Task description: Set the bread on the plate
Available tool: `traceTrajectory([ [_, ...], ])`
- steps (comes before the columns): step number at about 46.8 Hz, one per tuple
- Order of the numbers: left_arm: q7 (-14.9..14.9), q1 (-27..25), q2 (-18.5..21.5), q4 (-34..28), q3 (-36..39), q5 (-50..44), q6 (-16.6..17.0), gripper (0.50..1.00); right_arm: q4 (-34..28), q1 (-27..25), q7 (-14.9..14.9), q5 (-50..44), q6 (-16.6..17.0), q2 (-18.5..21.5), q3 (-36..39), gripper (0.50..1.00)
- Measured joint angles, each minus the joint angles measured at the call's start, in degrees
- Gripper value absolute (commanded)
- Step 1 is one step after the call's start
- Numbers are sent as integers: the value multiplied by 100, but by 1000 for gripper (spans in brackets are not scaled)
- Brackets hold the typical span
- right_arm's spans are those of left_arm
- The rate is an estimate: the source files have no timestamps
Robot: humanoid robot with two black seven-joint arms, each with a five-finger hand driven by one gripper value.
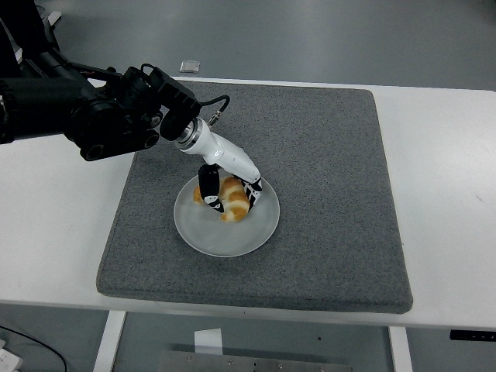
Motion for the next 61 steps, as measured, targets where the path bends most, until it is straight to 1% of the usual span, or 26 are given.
traceTrajectory([
  [21, -1, 98, -10, 54, 6, -4, 1, 500, 0, 0, 0, -4, 0, 0, 0, 932],
  [24, -1, 110, -11, 54, 5, -4, 41, 500, 0, 0, 0, -8, 0, 0, 0, 932],
  [28, -2, 130, -12, 77, 3, -5, 174, 500, 0, 0, 0, -10, 0, 0, 0, 932],
  [29, -2, 131, -16, 88, 3, -13, 200, 516, 0, 0, 0, -10, 0, 0, 0, 932],
  [31, -2, 131, -17, 101, 1, -46, 235, 591, 0, 0, 0, -10, 0, 0, 0, 932],
  [32, -2, 131, -16, 108, -4, -59, 243, 615, 0, 0, 0, -10, 0, 0, 0, 932],
  [34, -1, 131, -17, 117, -13, -88, 254, 645, 0, 0, 0, -10, 0, 0, 0, 932],
  [36, 0, 131, -18, 119, -24, -114, 258, 692, 0, 0, 0, -10, 0, 0, 0, 932],
  [38, 0, 130, -19, 120, -32, -143, 260, 771, 0, 0, 0, -10, 0, 0, 0, 932],
  [40, 0, 129, -20, 120, -44, -168, 260, 812, 0, 0, 0, -10, 0, 0, 0, 932],
  [43, 0, 127, -20, 120, -91, -222, 268, 887, 0, 0, 0, -10, 0, 0, 0, 932],
  [46, 0, 127, -16, 120, -164, -280, 270, 985, 0, 0, 0, -10, 0, 0, 0, 932],
  [47, 0, 127, -14, 120, -185, -304, 271, 994, 0, 0, 0, -10, 0, 0, 0, 932],
  [49, 0, 127, -12, 120, -233, -357, 271, 996, 0, 0, 0, -10, 0, 0, 0, 932],
  [61, 0, 127, -7, 103, -294, -498, 253, 996, 0, 0, 0, -10, 0, 0, 0, 932],
])
